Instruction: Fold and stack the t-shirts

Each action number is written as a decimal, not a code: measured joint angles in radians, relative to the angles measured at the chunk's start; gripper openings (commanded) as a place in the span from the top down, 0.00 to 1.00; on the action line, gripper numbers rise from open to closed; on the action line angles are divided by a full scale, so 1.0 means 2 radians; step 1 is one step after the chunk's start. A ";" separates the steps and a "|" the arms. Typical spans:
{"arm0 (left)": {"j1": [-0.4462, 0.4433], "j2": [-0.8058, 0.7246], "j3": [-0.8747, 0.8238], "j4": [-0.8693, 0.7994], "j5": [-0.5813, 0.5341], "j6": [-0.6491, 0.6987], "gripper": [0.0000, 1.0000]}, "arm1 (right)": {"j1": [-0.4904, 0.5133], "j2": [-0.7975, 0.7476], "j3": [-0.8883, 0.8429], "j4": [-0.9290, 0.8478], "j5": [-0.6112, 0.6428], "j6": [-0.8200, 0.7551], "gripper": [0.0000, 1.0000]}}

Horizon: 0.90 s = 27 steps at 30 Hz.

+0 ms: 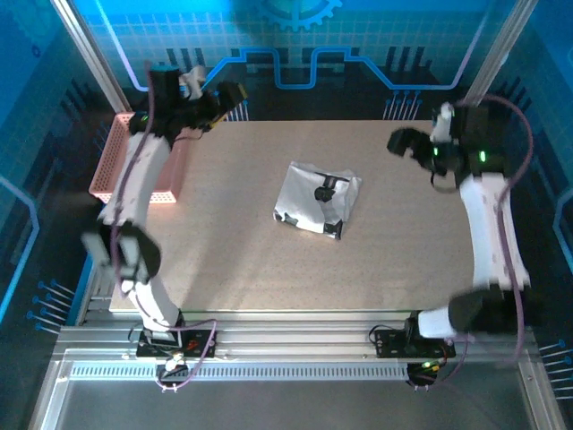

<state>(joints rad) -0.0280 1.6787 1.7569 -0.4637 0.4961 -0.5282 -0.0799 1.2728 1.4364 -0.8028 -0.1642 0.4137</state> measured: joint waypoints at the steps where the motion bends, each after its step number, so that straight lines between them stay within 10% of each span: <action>1: 0.000 -0.038 -0.049 0.015 -0.022 0.015 0.01 | -0.002 -0.042 -0.050 0.017 0.017 -0.006 0.00; 11: 0.020 -0.160 -0.502 0.172 -0.260 0.117 0.01 | 0.003 -0.148 -0.467 0.253 0.188 -0.029 0.00; 27: 0.028 -0.188 -0.657 0.536 -0.317 0.204 0.01 | 0.046 -0.051 -0.575 0.678 0.249 -0.121 0.00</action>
<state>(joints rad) 0.0288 1.3022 0.4419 0.6079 -0.1375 -0.1200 0.0124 1.1717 0.2867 0.5522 0.3332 0.1722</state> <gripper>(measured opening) 0.990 0.997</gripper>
